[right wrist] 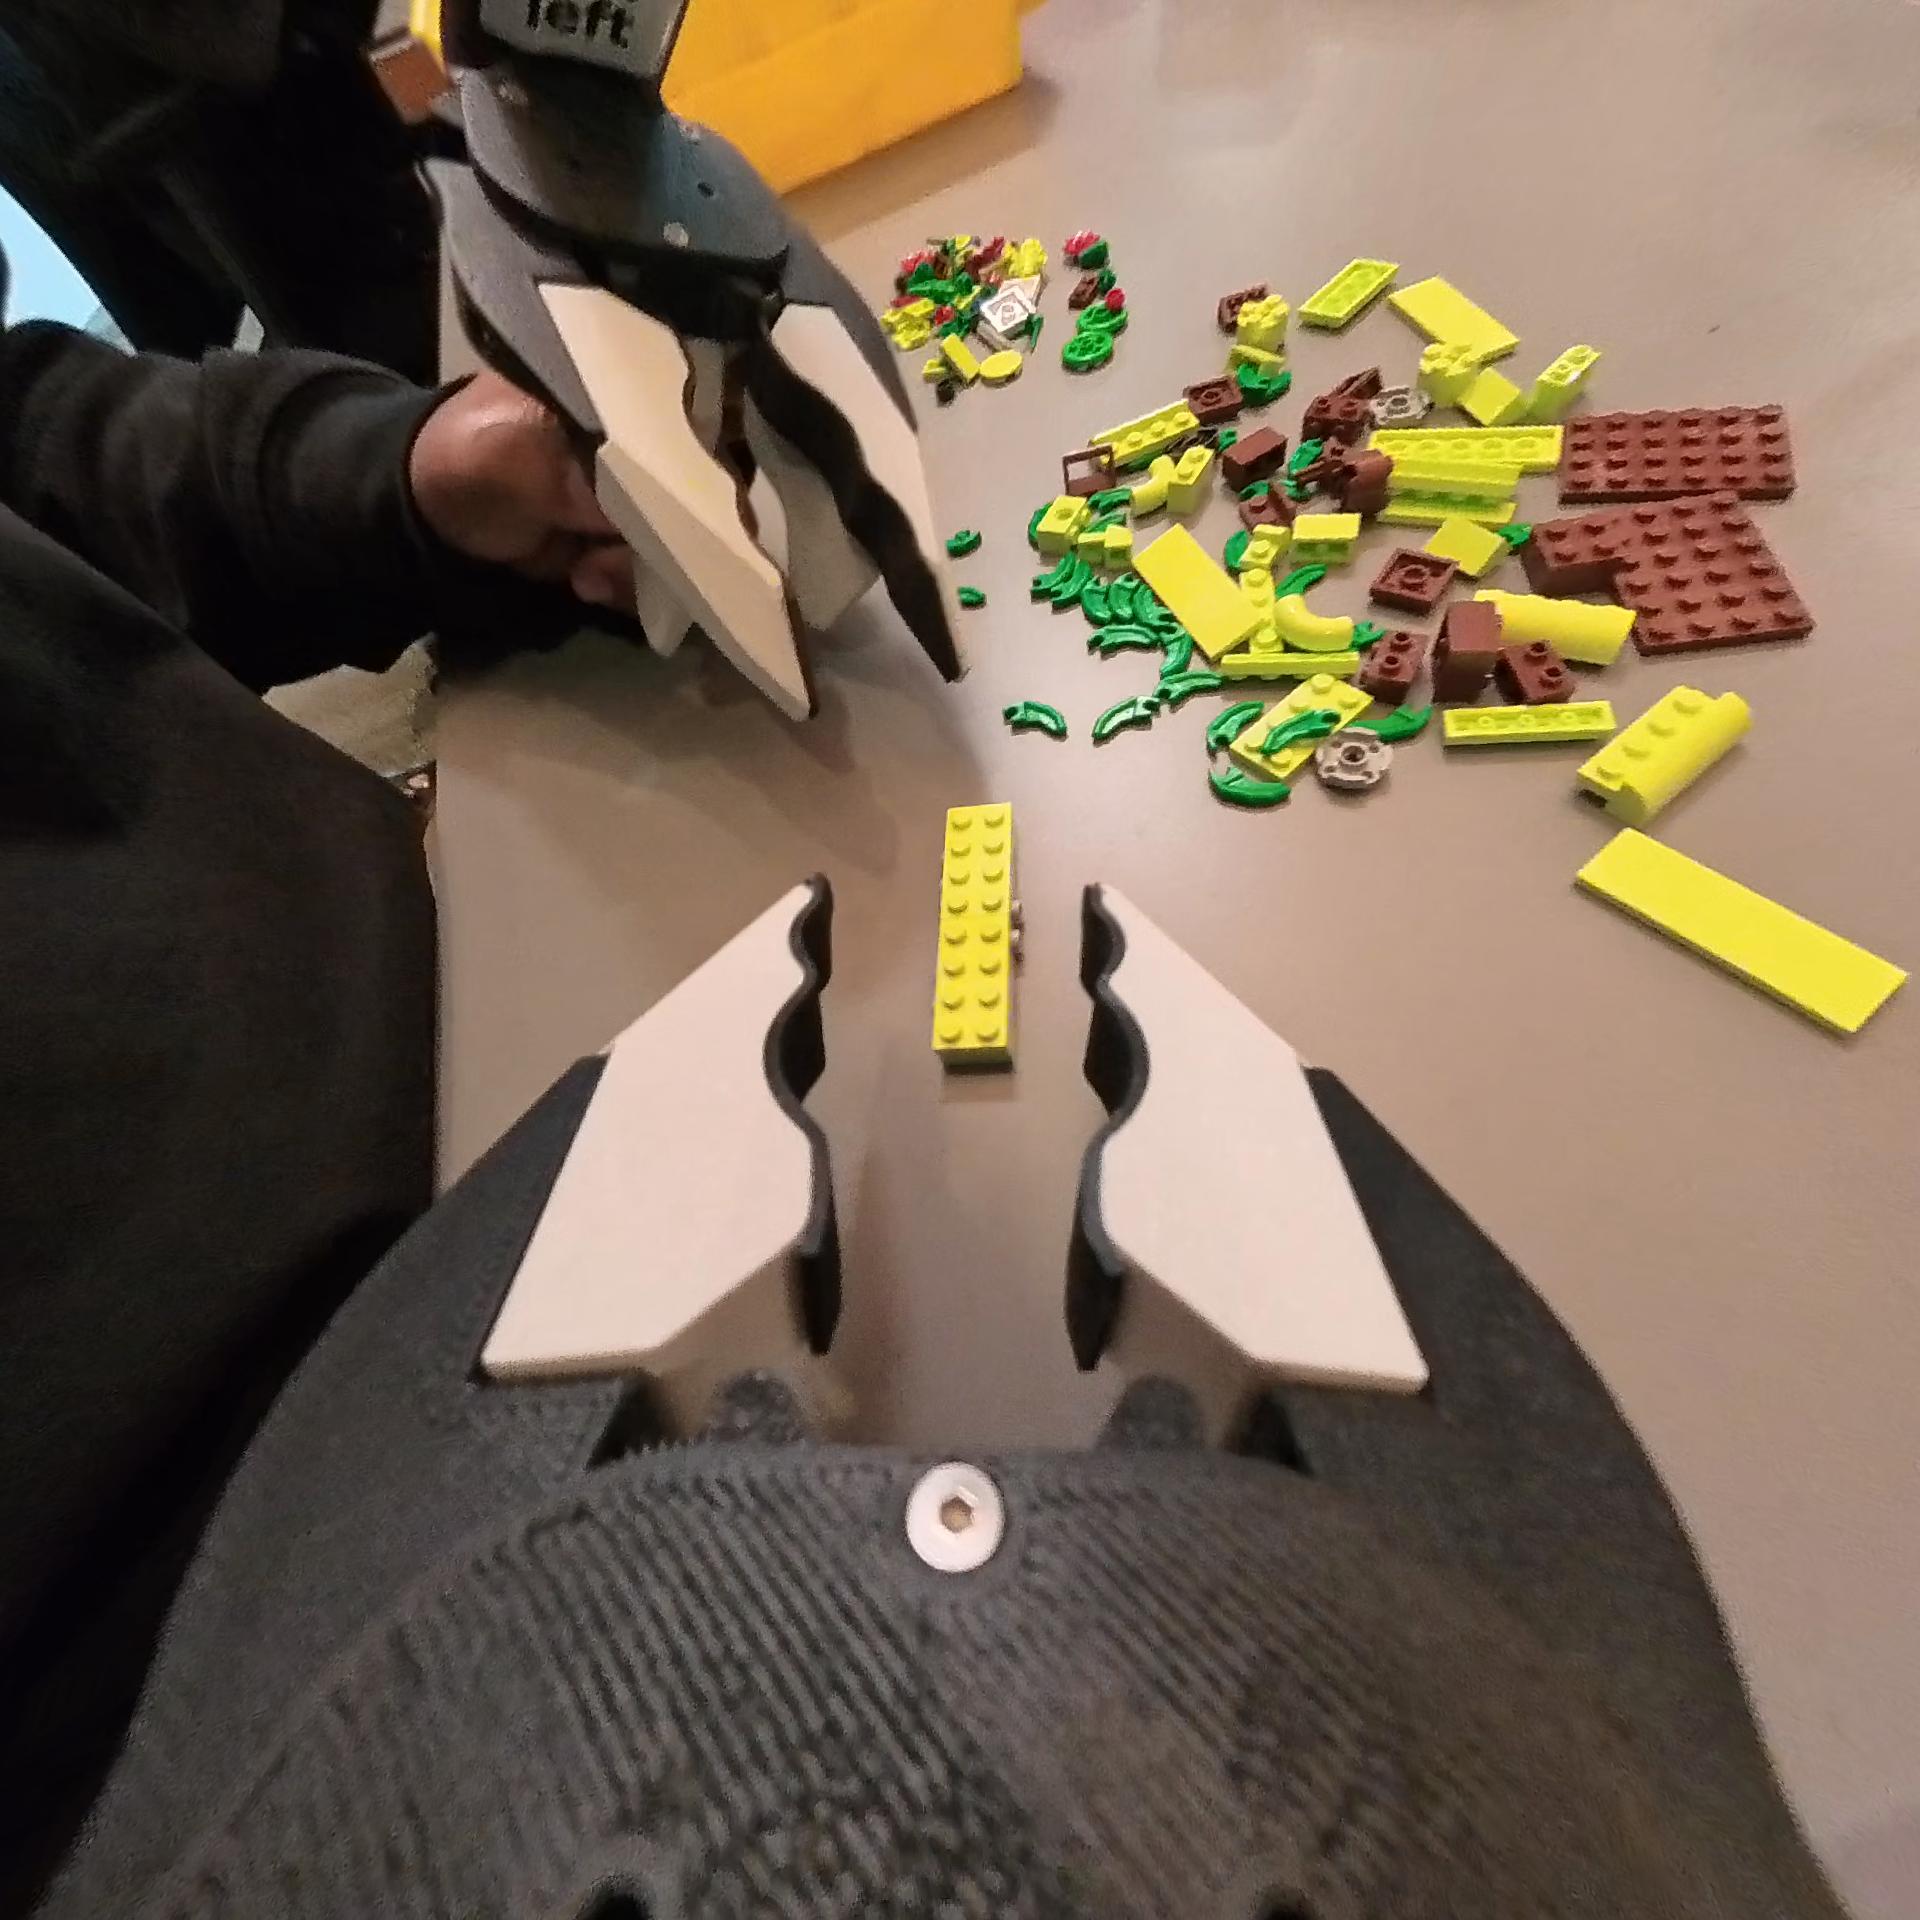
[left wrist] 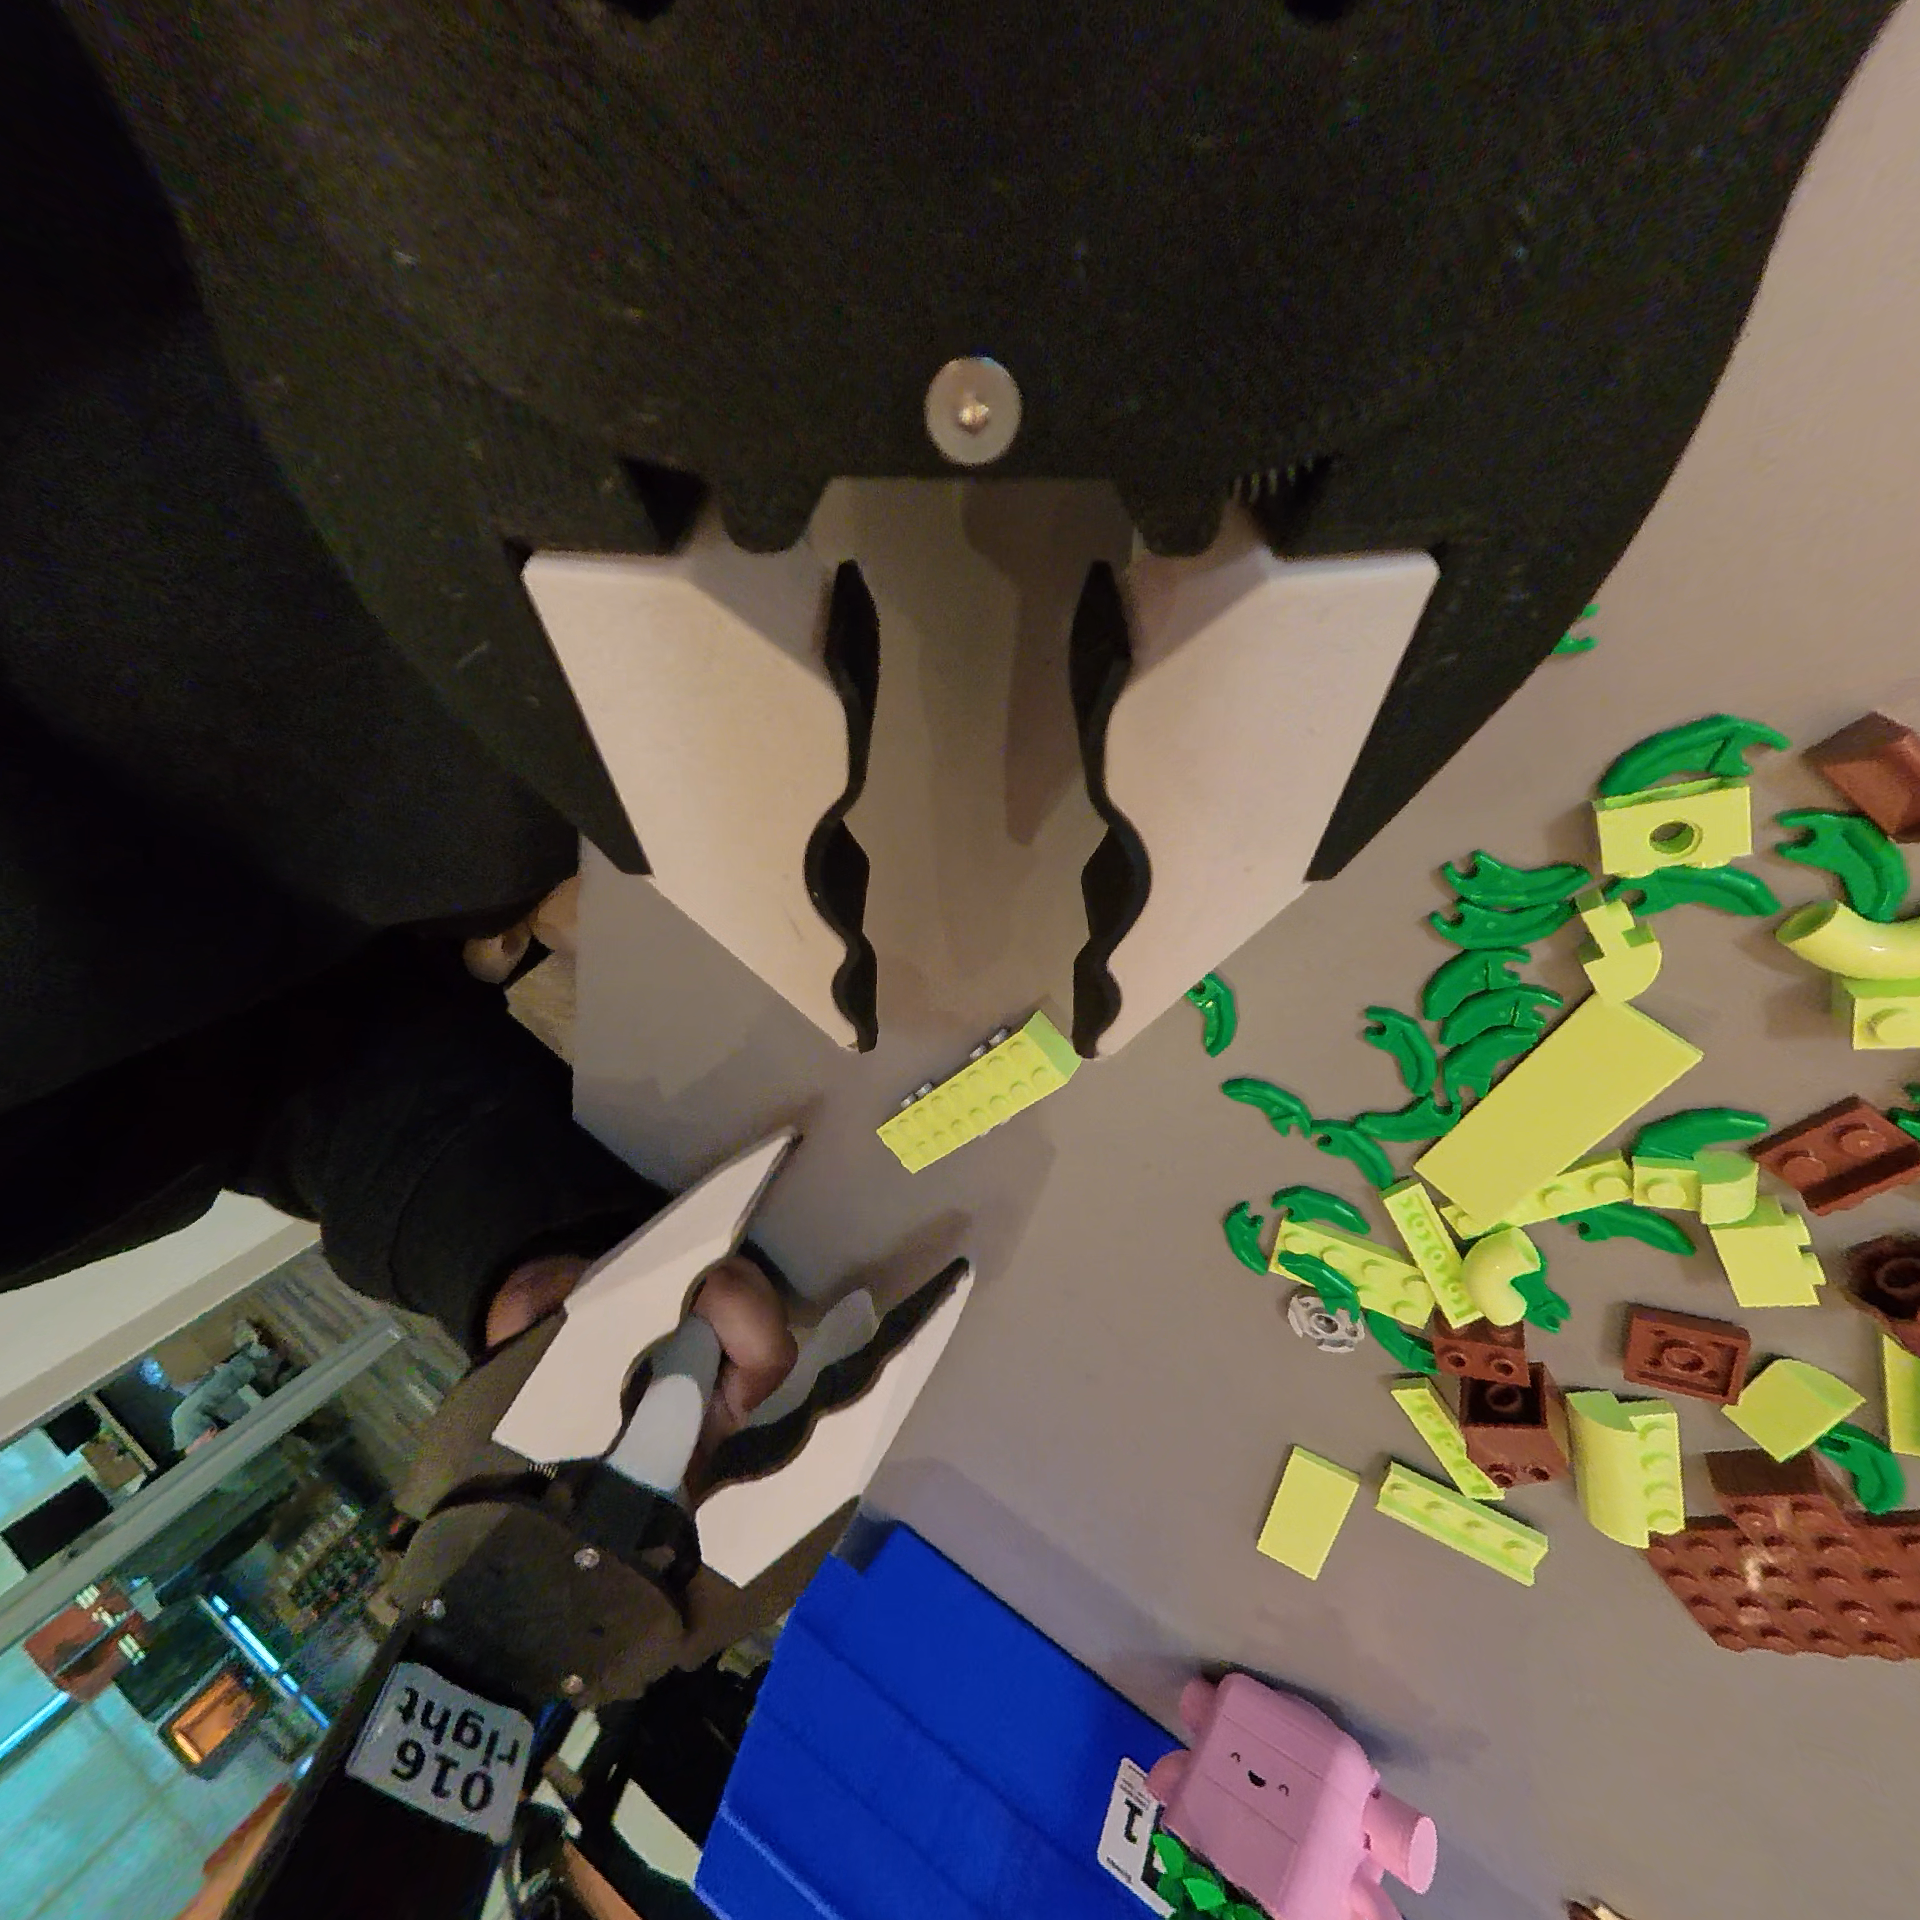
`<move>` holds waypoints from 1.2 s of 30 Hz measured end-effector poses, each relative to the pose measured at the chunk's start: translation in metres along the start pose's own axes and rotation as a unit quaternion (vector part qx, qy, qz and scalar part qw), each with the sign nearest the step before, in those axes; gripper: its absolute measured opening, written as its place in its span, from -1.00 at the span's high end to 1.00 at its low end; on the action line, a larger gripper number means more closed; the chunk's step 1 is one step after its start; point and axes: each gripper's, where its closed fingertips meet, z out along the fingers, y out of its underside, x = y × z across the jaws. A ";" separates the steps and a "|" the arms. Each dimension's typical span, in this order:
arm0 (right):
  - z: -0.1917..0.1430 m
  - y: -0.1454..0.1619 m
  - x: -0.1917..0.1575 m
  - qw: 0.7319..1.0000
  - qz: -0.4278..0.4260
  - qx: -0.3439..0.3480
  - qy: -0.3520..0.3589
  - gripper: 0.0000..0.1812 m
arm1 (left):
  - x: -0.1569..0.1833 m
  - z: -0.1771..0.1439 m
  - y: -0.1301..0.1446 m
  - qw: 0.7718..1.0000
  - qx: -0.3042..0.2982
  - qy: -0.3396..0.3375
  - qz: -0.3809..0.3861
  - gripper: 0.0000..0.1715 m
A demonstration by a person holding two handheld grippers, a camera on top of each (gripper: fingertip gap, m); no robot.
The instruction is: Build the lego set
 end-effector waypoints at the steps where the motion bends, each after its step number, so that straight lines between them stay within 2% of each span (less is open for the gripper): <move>1: -0.001 -0.001 0.001 1.000 0.002 0.005 0.001 0.52 | 0.001 0.001 0.000 1.000 0.000 -0.003 0.006 0.58; 4: 0.001 -0.005 0.002 1.000 -0.012 0.014 0.013 0.60 | 0.002 0.004 0.001 1.000 -0.007 -0.011 0.022 0.58; 7: 0.007 -0.001 0.002 0.999 -0.033 -0.006 0.030 0.64 | 0.002 0.006 0.002 0.999 -0.016 -0.017 0.032 0.59; 12: 0.013 0.000 0.005 0.997 -0.056 -0.018 0.051 0.64 | 0.001 0.005 0.001 1.000 -0.011 -0.005 0.012 0.59; 22: 0.004 -0.013 0.010 0.999 -0.003 0.029 0.024 0.66 | -0.001 0.002 -0.006 1.000 0.015 0.013 -0.014 0.61; 36: 0.011 -0.005 0.010 0.999 -0.018 -0.006 0.037 0.72 | 0.002 -0.004 -0.021 0.998 0.063 0.008 0.017 0.62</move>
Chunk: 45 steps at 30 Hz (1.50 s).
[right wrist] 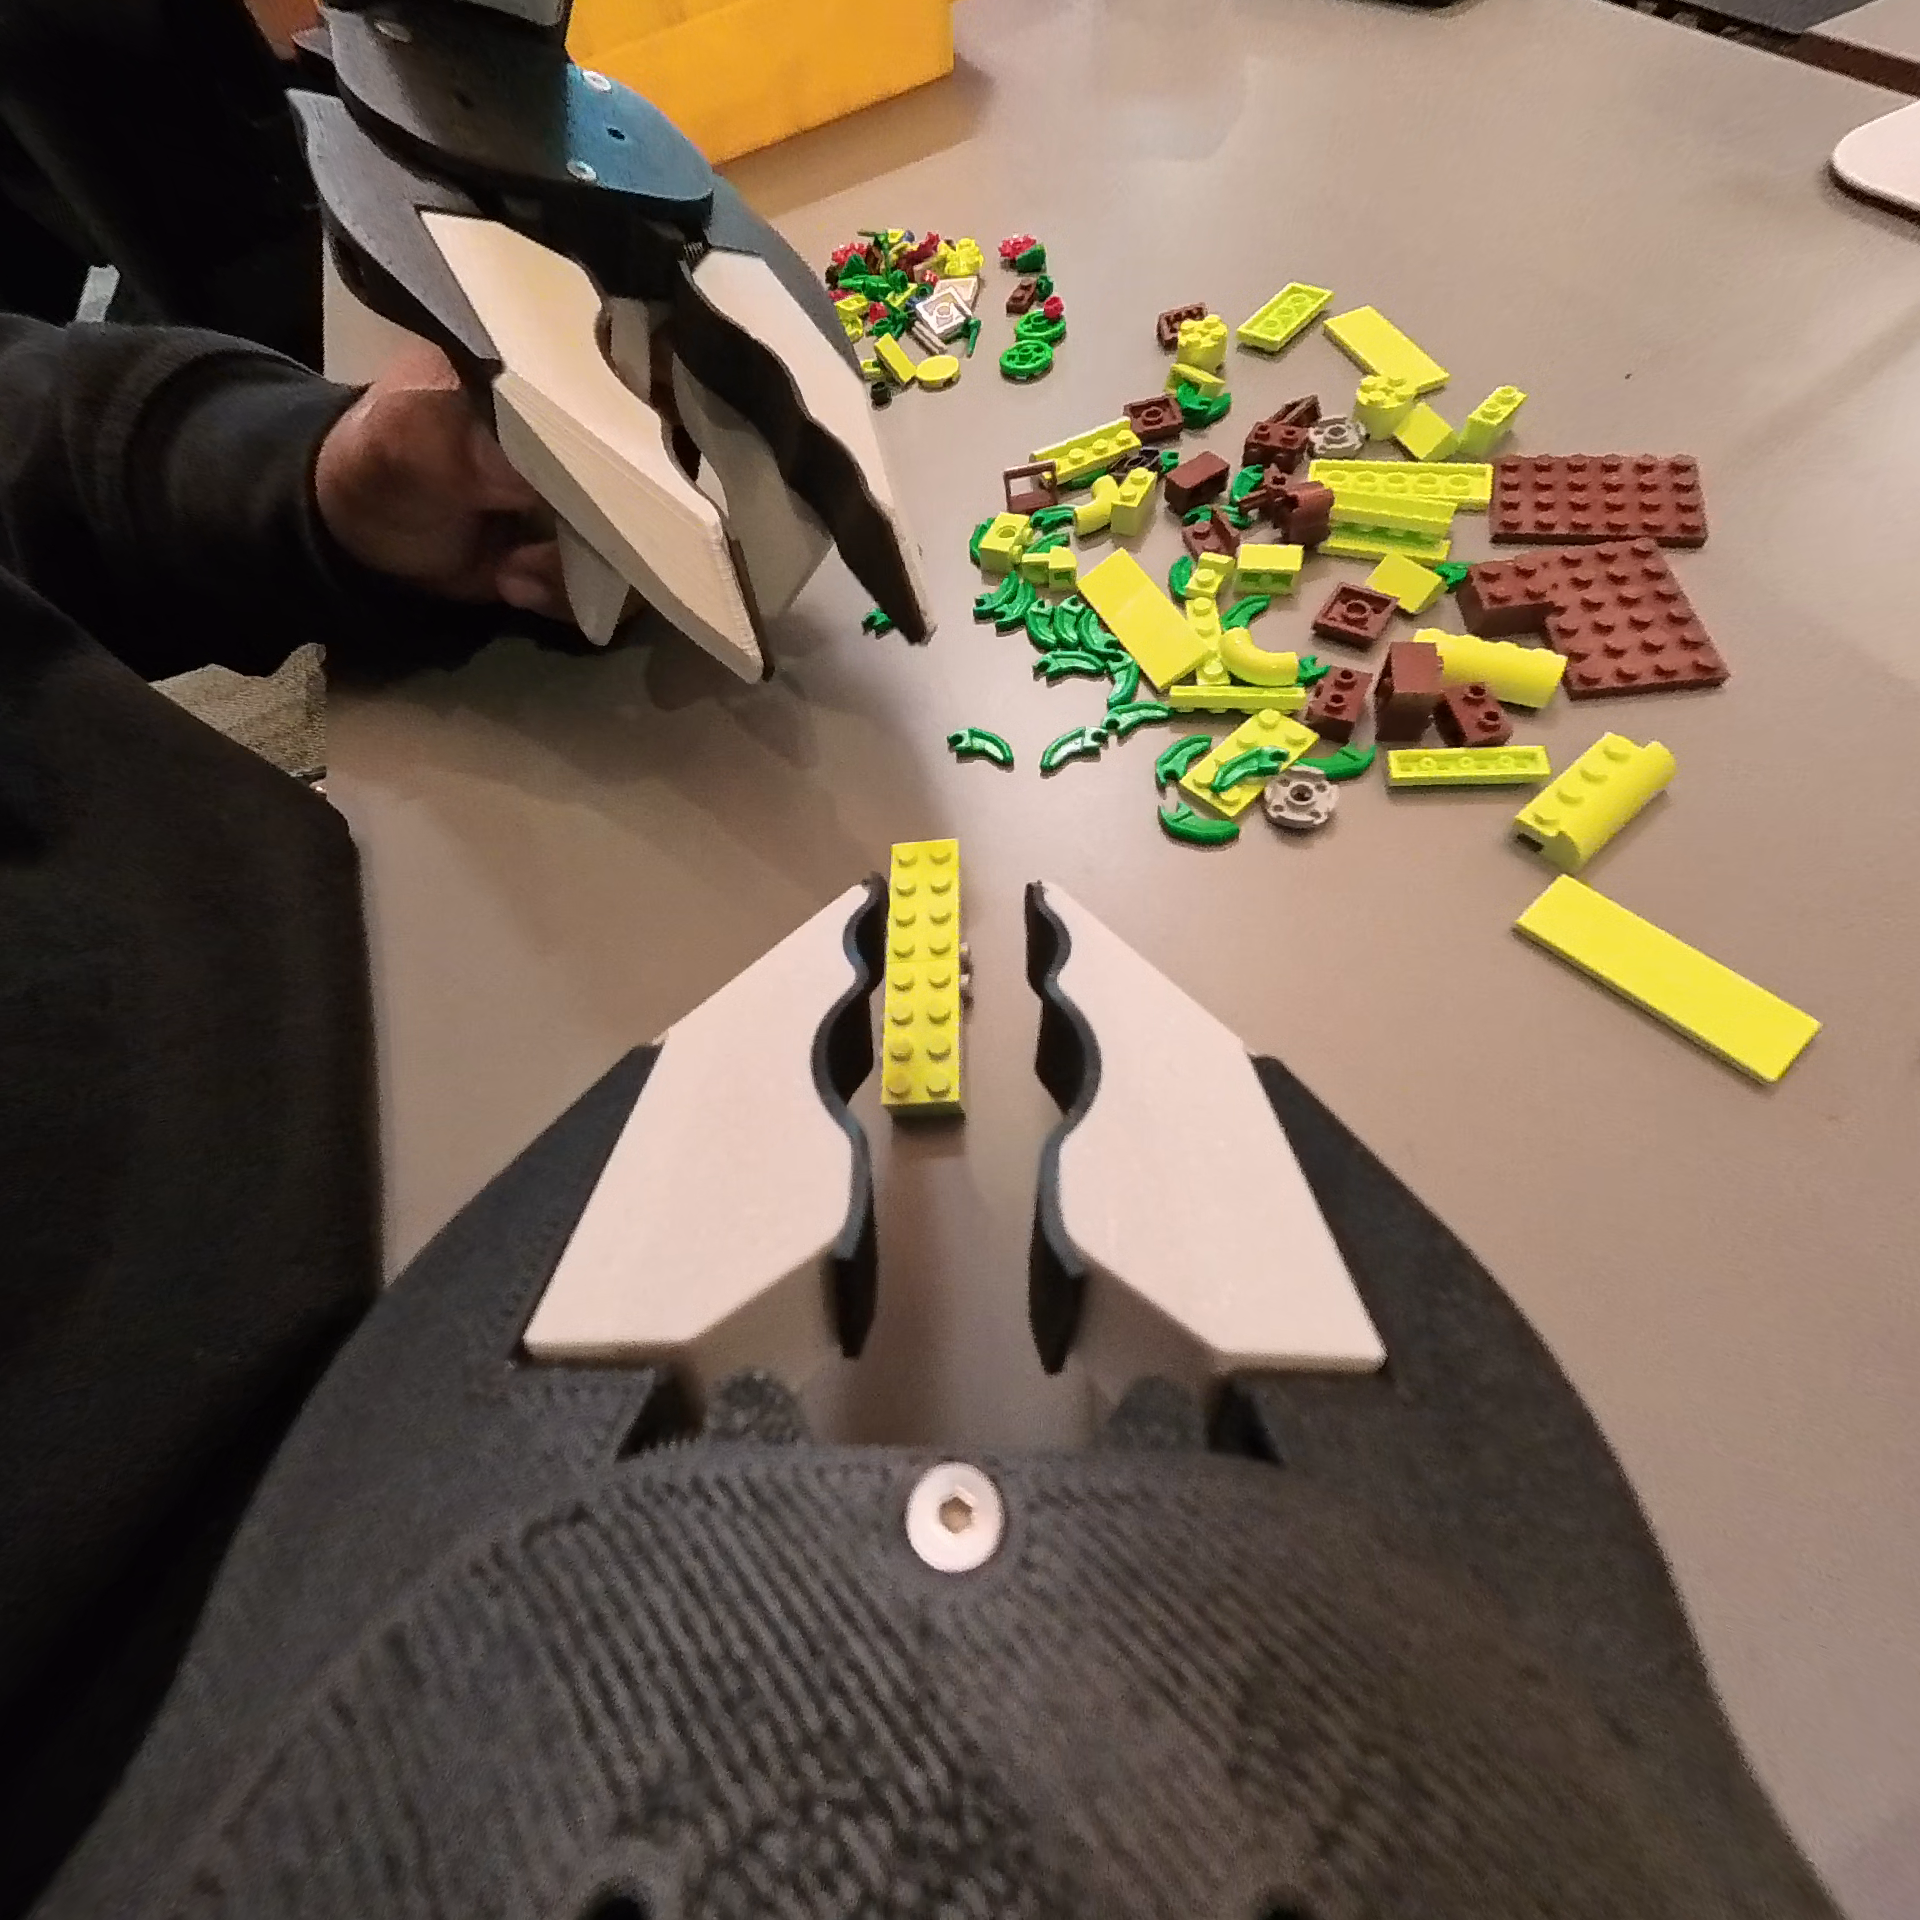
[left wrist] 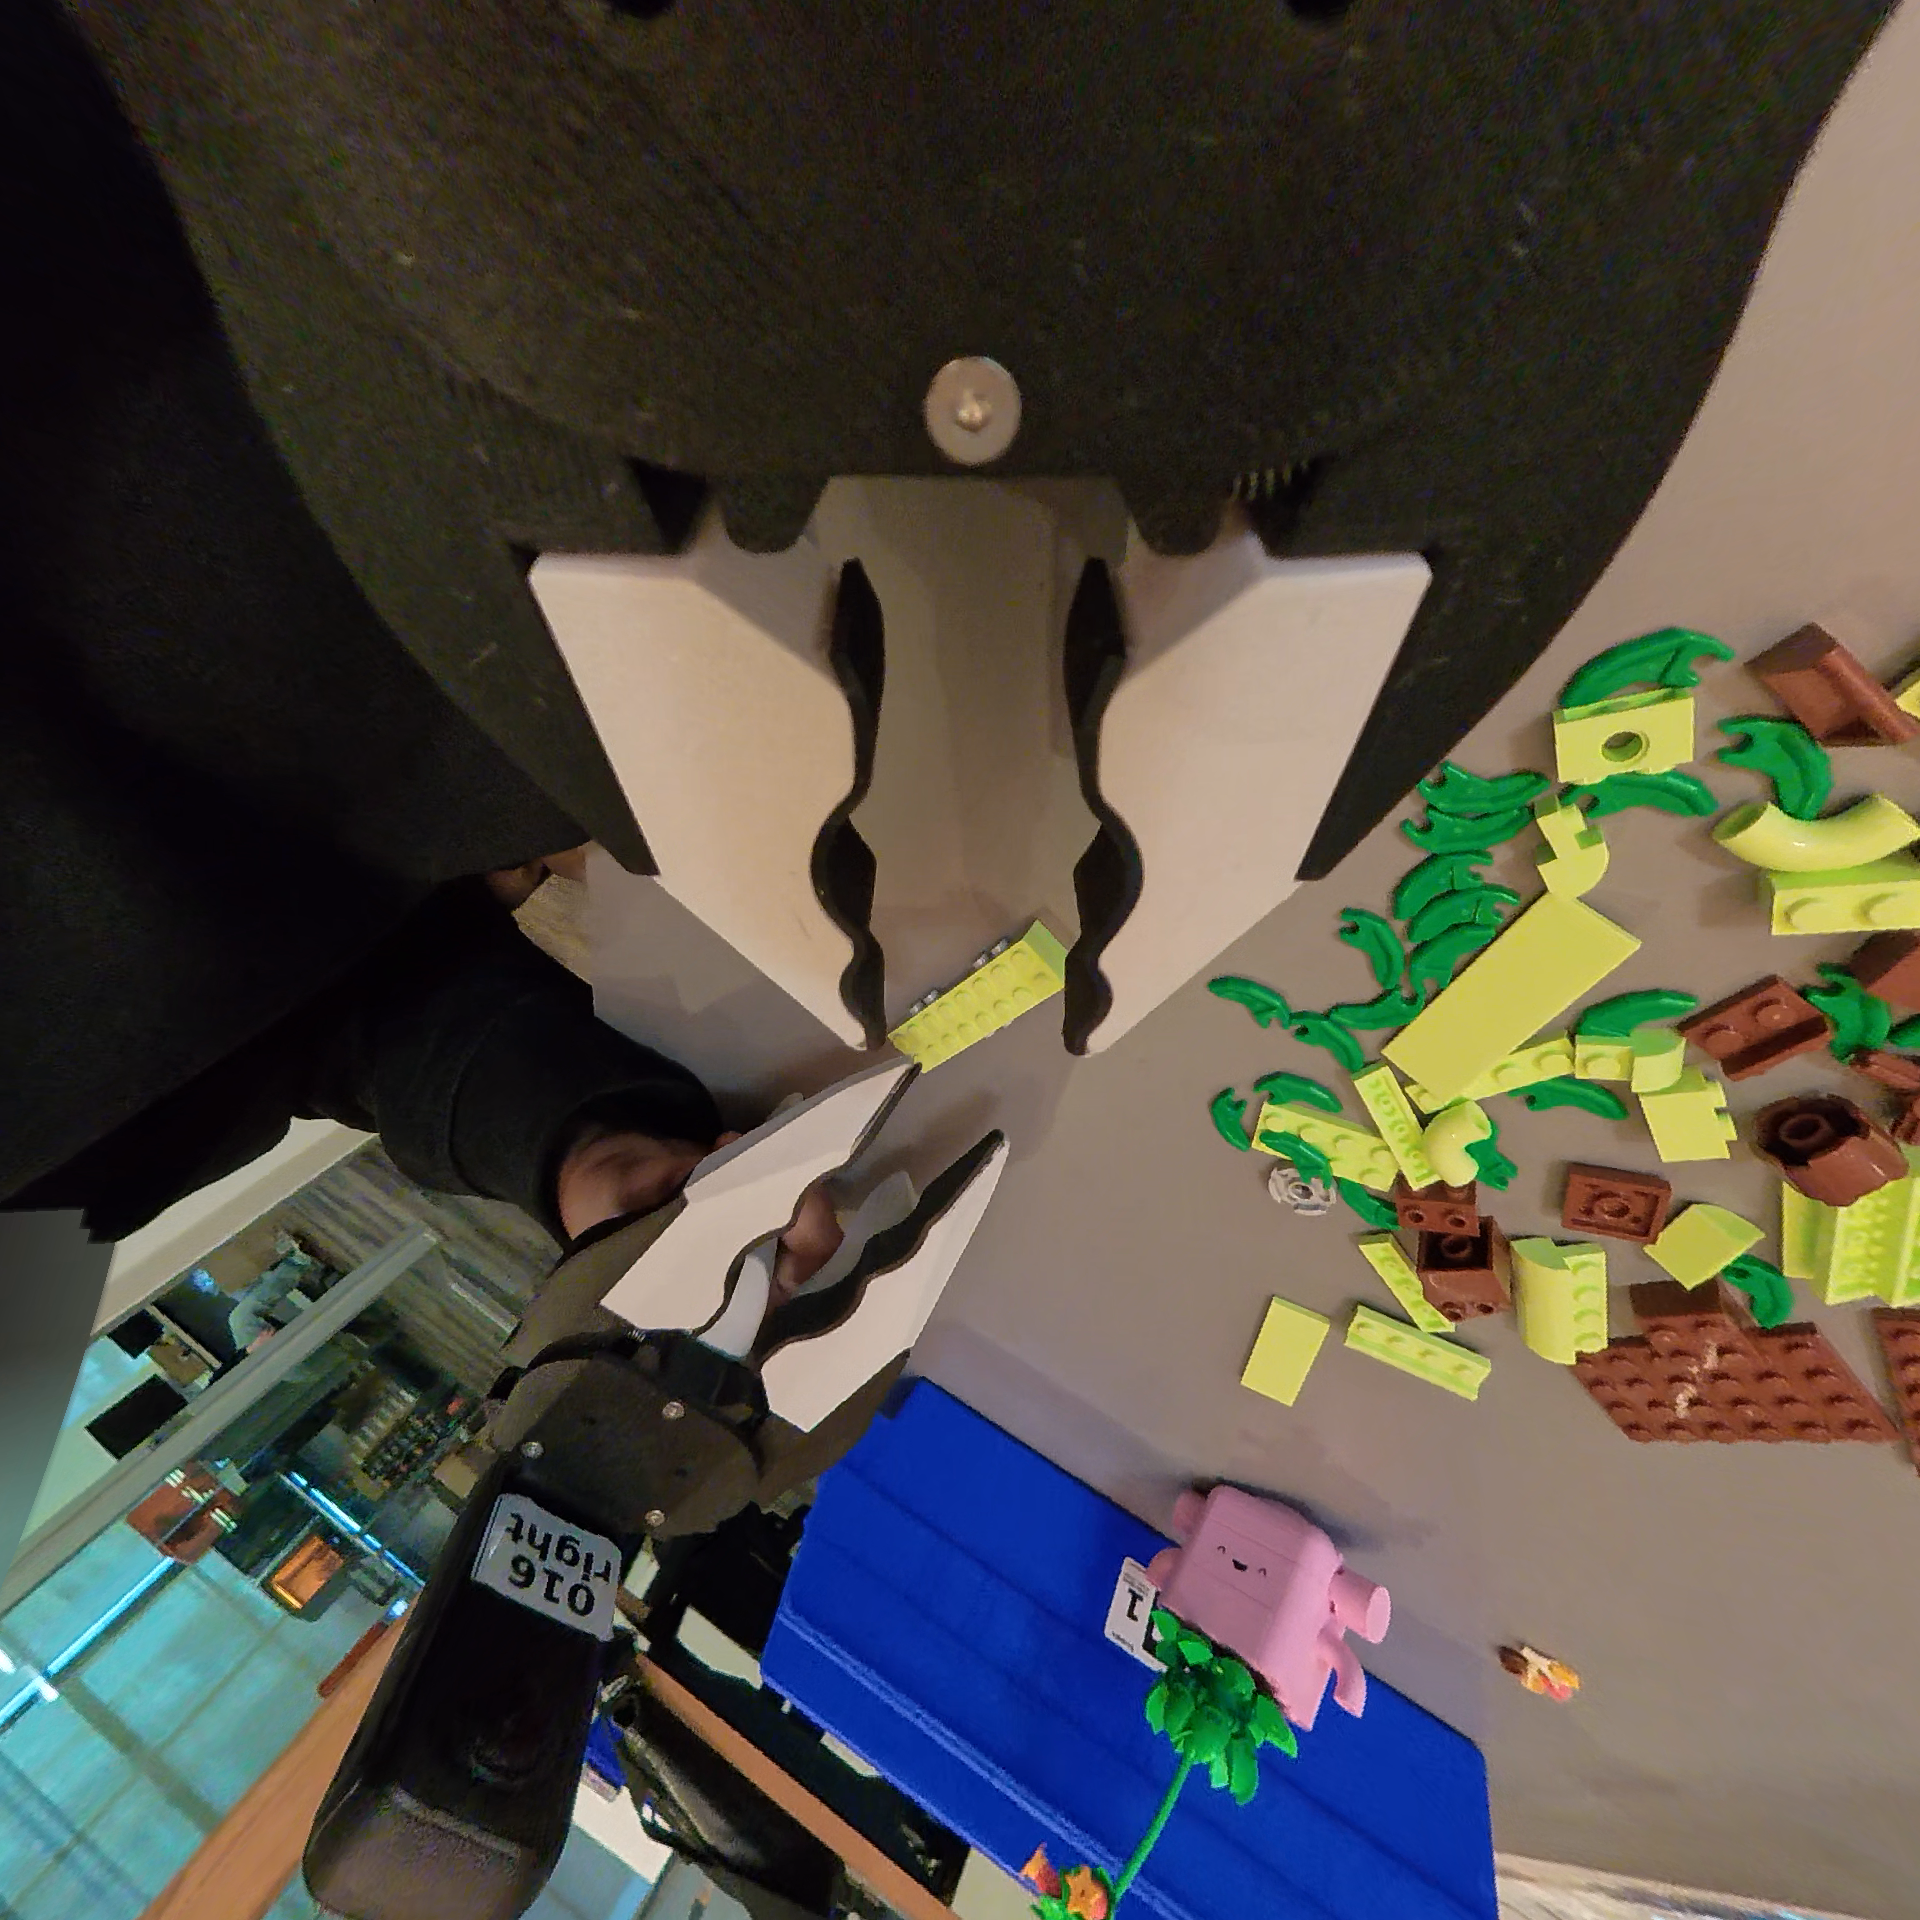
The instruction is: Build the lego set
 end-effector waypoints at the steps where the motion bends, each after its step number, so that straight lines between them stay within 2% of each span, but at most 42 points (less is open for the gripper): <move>1: 0.000 0.000 0.000 1.000 0.000 0.001 0.000 0.72 | 0.001 0.000 0.000 1.000 0.000 0.000 0.002 0.62; 9: -0.004 -0.005 0.002 1.000 0.015 0.019 -0.005 0.71 | 0.001 0.000 0.000 1.000 0.001 0.005 -0.001 0.62; 17: 0.000 -0.001 0.001 1.000 0.004 0.002 0.002 0.71 | 0.003 -0.001 -0.002 1.000 0.006 0.004 0.014 0.69; 45: 0.002 0.003 0.002 1.000 0.002 -0.012 0.006 0.74 | 0.006 -0.002 -0.002 1.000 0.007 0.005 0.024 0.71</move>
